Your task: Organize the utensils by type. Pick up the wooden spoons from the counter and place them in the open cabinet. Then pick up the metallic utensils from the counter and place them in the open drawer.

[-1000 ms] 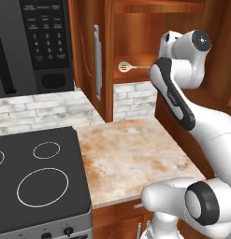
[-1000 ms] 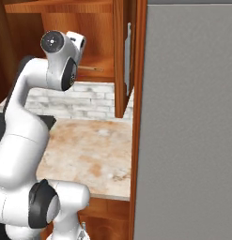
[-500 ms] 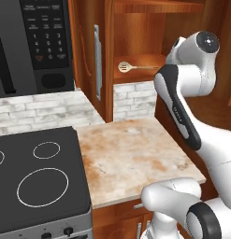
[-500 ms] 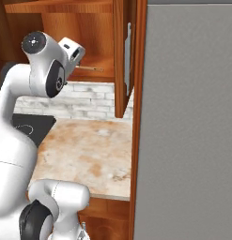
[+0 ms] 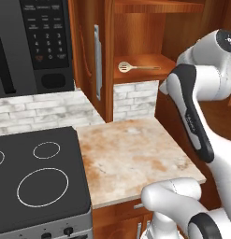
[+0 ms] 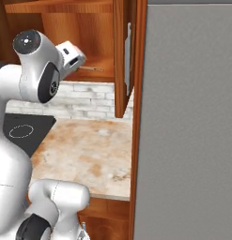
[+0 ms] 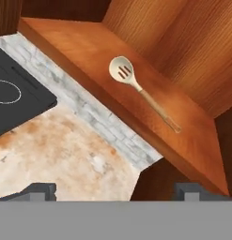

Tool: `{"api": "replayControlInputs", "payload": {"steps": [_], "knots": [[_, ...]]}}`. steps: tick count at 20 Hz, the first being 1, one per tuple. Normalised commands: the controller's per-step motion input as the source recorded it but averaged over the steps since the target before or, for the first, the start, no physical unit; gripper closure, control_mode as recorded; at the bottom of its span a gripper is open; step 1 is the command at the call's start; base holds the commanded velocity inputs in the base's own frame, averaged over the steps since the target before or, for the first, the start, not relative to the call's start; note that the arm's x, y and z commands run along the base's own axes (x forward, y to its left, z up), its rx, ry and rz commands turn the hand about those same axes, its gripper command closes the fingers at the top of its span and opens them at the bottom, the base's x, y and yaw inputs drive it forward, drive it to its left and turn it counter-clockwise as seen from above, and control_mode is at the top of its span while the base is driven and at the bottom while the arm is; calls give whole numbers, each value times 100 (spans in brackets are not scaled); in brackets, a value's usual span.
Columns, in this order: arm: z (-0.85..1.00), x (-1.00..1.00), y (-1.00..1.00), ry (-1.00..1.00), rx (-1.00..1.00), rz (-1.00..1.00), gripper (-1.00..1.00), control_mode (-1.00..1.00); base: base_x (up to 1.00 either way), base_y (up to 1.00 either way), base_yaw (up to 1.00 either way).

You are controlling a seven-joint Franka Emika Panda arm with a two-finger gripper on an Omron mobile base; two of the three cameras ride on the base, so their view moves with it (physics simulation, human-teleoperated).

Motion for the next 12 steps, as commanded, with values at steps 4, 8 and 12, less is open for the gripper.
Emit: {"api": "replayControlInputs", "payload": {"steps": [4,8,12], "knots": [[0,-49,-8,9,26,-30,-100,-100,0,0,0],[0,-49,-2,1,24,-21,-100,-100,0,0,0],[0,-41,0,1,21,-15,-100,-100,0,0,0]]}}
